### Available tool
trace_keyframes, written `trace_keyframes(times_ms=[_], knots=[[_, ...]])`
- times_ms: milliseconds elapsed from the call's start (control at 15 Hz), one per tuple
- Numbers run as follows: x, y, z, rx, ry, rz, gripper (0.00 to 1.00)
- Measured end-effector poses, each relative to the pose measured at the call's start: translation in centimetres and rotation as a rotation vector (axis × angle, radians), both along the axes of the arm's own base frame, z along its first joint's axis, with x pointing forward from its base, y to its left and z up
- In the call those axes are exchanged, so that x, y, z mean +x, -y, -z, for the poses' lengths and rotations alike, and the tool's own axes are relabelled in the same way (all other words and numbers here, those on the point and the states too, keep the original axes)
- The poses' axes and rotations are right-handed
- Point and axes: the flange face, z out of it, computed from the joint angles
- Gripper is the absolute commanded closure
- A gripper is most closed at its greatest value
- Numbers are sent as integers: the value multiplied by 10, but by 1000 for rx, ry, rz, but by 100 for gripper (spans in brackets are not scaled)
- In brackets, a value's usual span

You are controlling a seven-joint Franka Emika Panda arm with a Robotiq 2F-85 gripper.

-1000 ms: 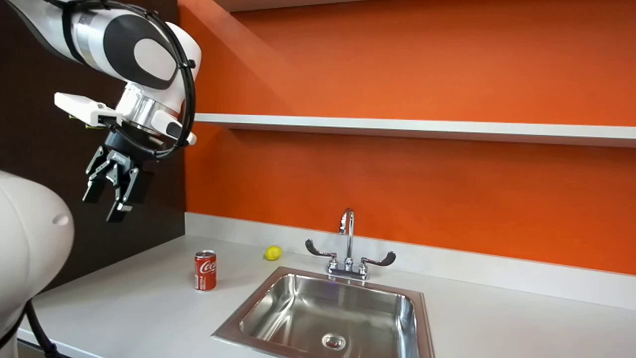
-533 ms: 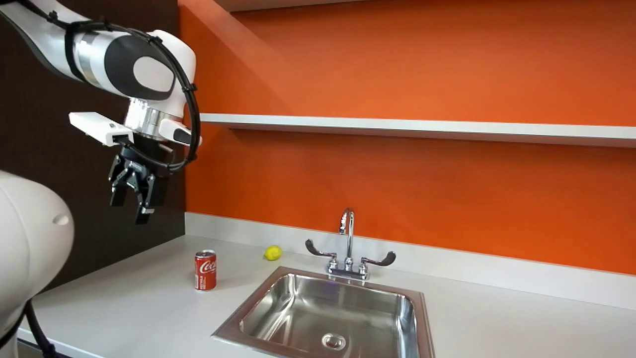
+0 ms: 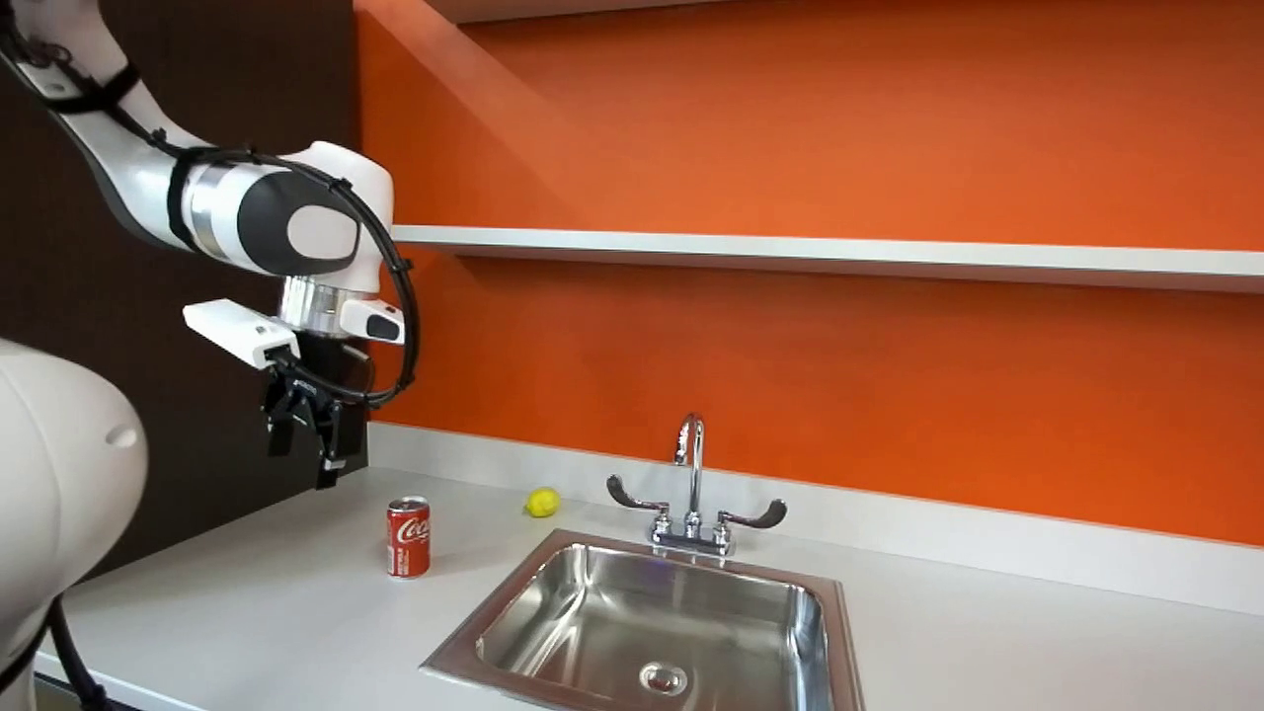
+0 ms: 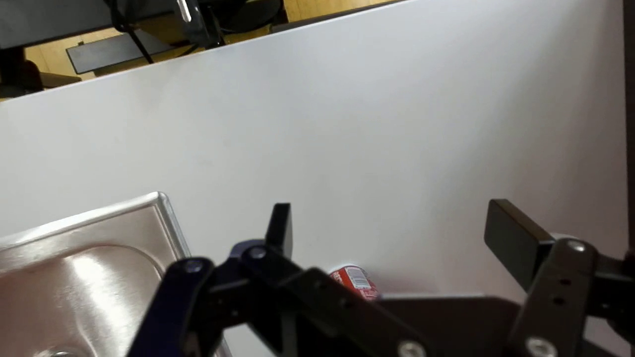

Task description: Pick up the can and place it on the lower shelf

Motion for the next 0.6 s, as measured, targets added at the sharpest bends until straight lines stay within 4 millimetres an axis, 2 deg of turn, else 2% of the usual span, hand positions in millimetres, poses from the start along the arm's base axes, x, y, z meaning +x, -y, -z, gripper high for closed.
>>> trace_keyframes(times_ms=[267, 600], knots=[[14, 0, 37, -45, 11, -16, 0], [22, -1, 83, -116, -5, -94, 0]])
